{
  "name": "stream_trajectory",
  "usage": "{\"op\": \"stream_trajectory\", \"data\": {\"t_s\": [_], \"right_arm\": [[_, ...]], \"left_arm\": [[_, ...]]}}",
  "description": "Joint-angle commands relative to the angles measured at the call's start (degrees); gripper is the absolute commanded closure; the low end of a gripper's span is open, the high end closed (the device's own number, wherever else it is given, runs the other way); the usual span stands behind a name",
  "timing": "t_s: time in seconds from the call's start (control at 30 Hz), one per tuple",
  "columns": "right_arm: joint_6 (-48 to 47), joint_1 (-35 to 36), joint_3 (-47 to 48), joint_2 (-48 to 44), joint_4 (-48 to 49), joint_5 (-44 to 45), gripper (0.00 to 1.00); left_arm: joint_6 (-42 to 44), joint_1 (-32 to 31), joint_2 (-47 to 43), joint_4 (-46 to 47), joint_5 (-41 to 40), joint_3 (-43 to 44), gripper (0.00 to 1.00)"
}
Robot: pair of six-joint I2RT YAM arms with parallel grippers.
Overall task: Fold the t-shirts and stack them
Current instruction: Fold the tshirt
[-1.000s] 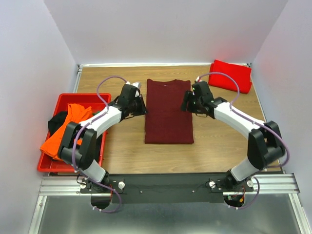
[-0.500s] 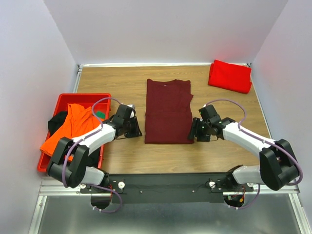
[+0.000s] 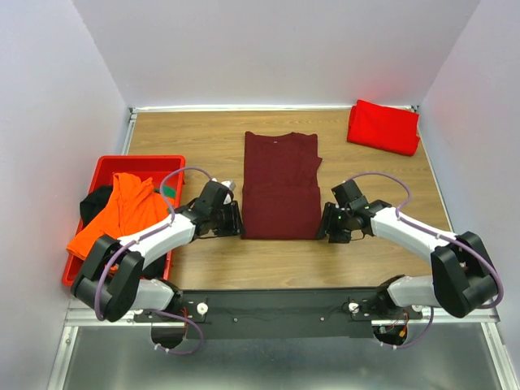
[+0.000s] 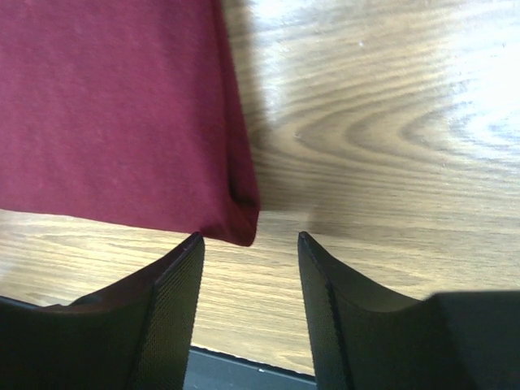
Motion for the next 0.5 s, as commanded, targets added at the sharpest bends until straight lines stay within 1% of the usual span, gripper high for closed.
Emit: {"op": "stream_trajectory", "data": {"t_s": [0.0,0.07,0.47], "right_arm": [[1.85,0.09,-1.28,-2.0,-0.37,1.12,0.44],[2.12,0.09,-1.55,-2.79,-0.2,1.74,0.46],[2.56,-0.26,-0.23,-3.15,1.38,2.09,0.46]], "left_arm": [[-0.43,-1.27,-1.0,1.56,1.85,-0.9,0.6],[-0.6,-1.97,-0.82,1.91,1.85,-0.99,0.6],[-2.98,-2.68,0.5,3.14,-0.34,-1.86,0.6]]}}
